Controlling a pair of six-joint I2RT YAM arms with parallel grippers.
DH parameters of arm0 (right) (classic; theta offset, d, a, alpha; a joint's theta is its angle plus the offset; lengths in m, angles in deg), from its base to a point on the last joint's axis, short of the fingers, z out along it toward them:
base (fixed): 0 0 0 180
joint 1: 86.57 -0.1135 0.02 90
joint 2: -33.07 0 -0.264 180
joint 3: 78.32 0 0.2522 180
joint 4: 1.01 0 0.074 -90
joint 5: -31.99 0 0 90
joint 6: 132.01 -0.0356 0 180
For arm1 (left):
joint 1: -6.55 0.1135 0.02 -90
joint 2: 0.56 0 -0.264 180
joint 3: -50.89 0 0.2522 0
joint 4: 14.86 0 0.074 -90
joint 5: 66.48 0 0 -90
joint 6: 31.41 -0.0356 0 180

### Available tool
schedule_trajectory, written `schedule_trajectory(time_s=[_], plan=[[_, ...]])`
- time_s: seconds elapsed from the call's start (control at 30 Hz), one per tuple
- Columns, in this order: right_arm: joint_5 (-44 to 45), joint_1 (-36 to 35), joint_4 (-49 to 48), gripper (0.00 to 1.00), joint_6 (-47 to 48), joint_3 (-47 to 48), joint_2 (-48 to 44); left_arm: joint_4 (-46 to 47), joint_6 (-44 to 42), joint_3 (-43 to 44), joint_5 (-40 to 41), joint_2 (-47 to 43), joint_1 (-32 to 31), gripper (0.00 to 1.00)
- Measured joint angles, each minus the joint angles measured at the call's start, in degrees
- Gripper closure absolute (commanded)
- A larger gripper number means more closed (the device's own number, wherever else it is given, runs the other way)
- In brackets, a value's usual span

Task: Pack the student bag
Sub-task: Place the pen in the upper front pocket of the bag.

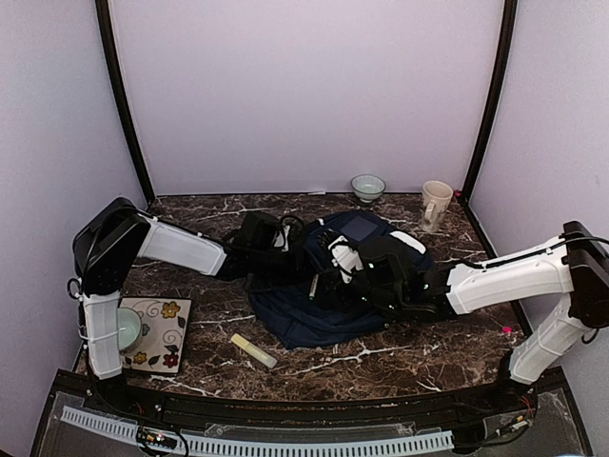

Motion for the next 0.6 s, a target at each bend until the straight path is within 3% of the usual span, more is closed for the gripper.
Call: schedule_trajectory(time_s=[0.17,0.23,0.43,0.6], plan=[[0.83,0.0,0.04,1.0,0.0,-0.09,0.0,0.72,0.0,0.81,0.24,0.79,-0.11,1.0],[1.11,0.0,0.02,1.0,0.0,-0.09,0.0,0.74,0.02,0.81,0.22,0.79,-0.11,0.92],[2.47,-0.11,-0.09,1.0,0.15,-0.09,-0.09,0.07,0.02,0.79,1.18,0.79,-0.11,0.53],[3.41,-0.13,-0.31,1.0,0.35,-0.09,-0.44,0.94,-0.2,-0.39,1.86,-0.15,-0.37,0.41]])
